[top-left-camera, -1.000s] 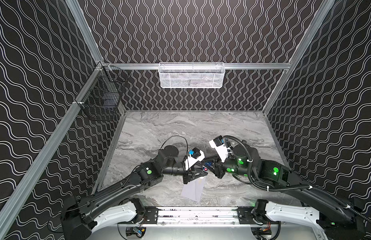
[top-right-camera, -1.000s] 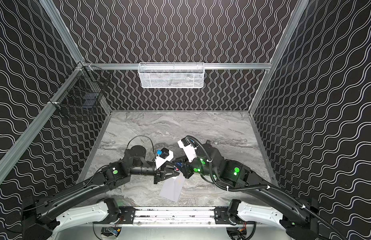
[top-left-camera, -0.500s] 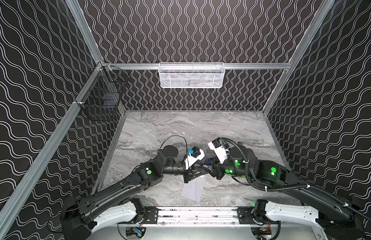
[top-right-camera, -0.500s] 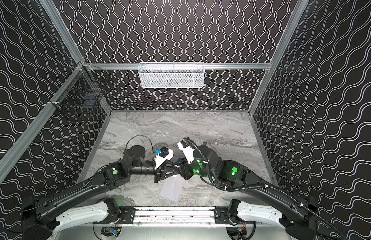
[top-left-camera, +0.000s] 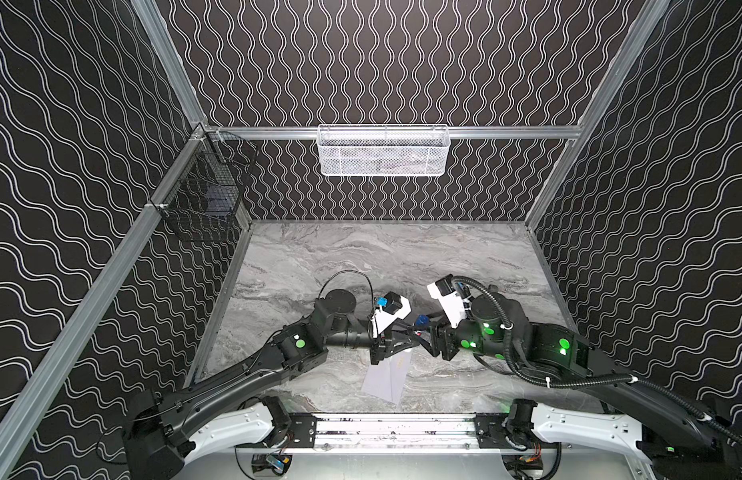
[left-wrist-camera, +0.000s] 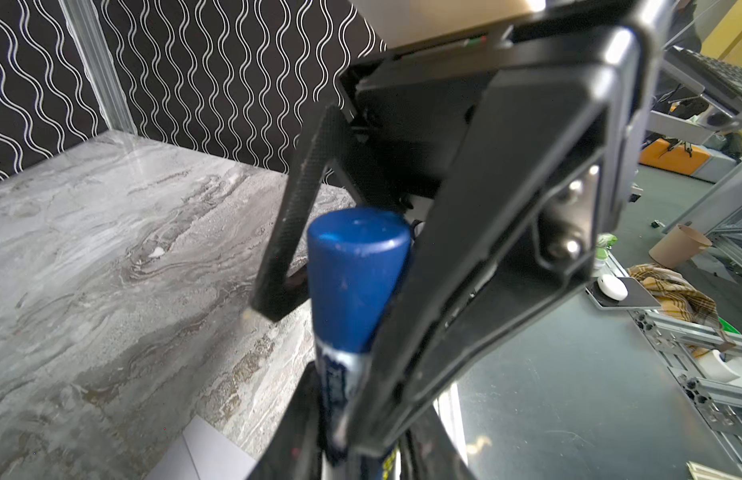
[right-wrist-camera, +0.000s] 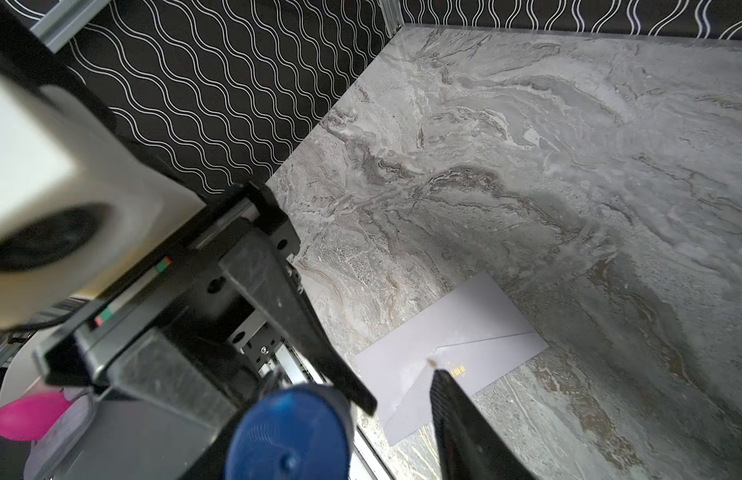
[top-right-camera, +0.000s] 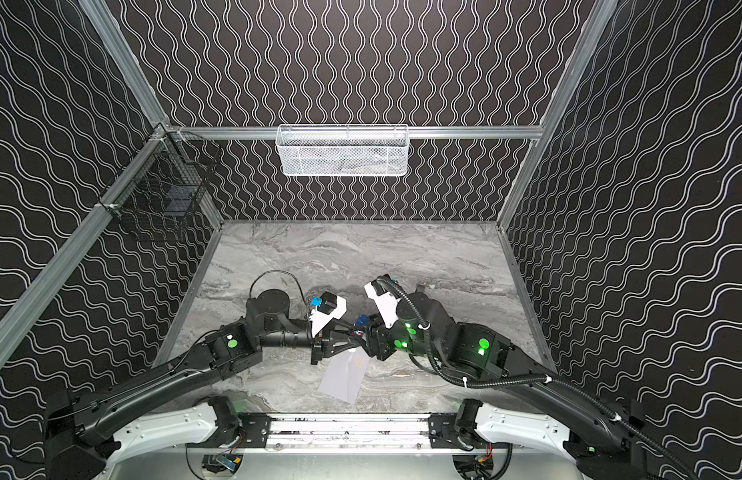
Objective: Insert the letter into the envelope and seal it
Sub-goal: 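Open the right gripper and draw it back from the capped glue stick, then lower the glue stick upright beside the envelope and open the left gripper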
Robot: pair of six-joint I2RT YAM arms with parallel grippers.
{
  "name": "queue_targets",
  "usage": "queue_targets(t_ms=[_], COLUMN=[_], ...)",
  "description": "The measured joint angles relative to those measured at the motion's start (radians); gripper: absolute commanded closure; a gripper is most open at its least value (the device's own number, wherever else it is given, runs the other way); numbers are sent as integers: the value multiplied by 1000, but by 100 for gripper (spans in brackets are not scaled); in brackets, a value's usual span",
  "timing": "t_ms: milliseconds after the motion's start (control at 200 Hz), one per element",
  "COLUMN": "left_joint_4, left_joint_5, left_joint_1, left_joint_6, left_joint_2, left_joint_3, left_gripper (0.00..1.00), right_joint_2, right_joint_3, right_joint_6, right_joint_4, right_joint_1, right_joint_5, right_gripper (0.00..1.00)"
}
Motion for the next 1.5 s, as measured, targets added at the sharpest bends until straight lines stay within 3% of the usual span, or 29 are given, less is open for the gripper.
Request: queue_targets(t_ms=[355, 791, 946, 1151, 1501], left_joint_4=[65, 7, -160, -508, -811], left_joint_5=[-23, -91, -244, -482, -544], left_joint_1=[8, 8, 9, 19, 42], left_joint_6=[-8, -35, -103, -306, -618], left_joint_2=[13, -21, -29, 33, 39], left_joint_3=[-6, -28, -7, 39, -126], left_gripper=[100, 100, 100, 100, 100], right_joint_2=[-64, -214, -283, -350, -430], right_joint_3=[11, -61, -173, -320, -478], right_joint_6=[0, 48, 95, 165, 245], right_joint_4=[-155, -180, -137, -69, -12], right_joint_1=[1, 1, 1, 1, 1], right_joint_5=[33, 88, 162, 273, 453], right_gripper=[35, 35, 34, 30, 24])
